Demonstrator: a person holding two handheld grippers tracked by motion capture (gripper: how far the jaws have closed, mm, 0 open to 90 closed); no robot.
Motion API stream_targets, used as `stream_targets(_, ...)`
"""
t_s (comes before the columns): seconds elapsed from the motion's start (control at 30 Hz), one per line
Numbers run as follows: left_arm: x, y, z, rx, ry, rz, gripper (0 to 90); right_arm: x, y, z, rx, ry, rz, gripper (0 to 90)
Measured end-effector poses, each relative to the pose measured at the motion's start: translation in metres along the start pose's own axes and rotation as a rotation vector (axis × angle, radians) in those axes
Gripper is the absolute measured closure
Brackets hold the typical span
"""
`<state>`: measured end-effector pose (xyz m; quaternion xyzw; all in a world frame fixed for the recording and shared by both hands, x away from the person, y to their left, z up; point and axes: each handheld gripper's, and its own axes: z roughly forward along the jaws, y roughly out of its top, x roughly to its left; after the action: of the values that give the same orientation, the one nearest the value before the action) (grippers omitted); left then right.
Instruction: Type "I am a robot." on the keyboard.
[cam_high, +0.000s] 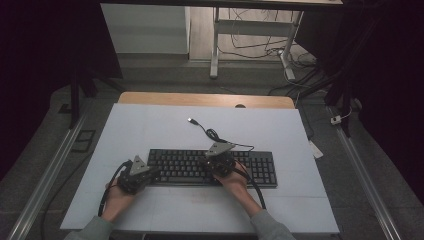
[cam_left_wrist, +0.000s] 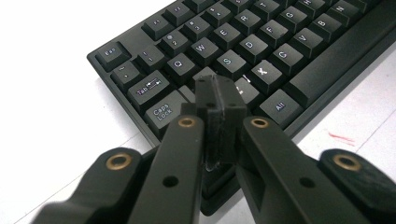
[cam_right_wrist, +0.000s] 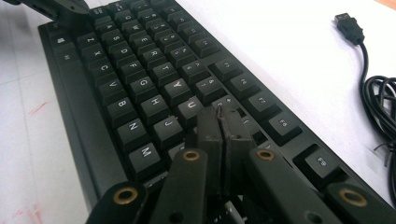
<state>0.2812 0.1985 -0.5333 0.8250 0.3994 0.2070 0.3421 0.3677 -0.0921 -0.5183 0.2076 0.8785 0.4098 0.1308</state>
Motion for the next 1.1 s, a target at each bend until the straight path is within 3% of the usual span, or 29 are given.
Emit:
stream_targets(0.4, 0.000, -0.001, 0.002, 0.010, 0.000, 0.000, 88.8, 0.005, 0.007, 0.010, 0.008, -0.009, -0.017, 88.3)
stream_targets(0.53, 0.000, -0.001, 0.002, 0.010, -0.002, -0.002, 88.8, 0.007, 0.009, 0.011, 0.028, -0.034, -0.043, 89.5)
stream_targets(0.7, 0.000, -0.001, 0.002, 0.011, -0.002, -0.004, 88.9, 0.005, 0.010, 0.012, 0.062, -0.033, -0.010, 89.8)
stream_targets(0.8, 0.000, -0.001, 0.001, 0.011, -0.002, -0.004, 88.8, 0.006, 0.010, 0.012, 0.056, -0.036, -0.014, 89.7)
stream_targets(1.0, 0.001, -0.001, 0.001, 0.006, -0.002, -0.004, 88.8, 0.004, 0.014, -0.003, -0.007, -0.030, 0.015, 89.8)
stream_targets(1.1, 0.001, -0.001, -0.002, -0.024, -0.001, -0.013, 88.8, 0.001, 0.012, -0.010, -0.026, -0.013, 0.026, 89.8)
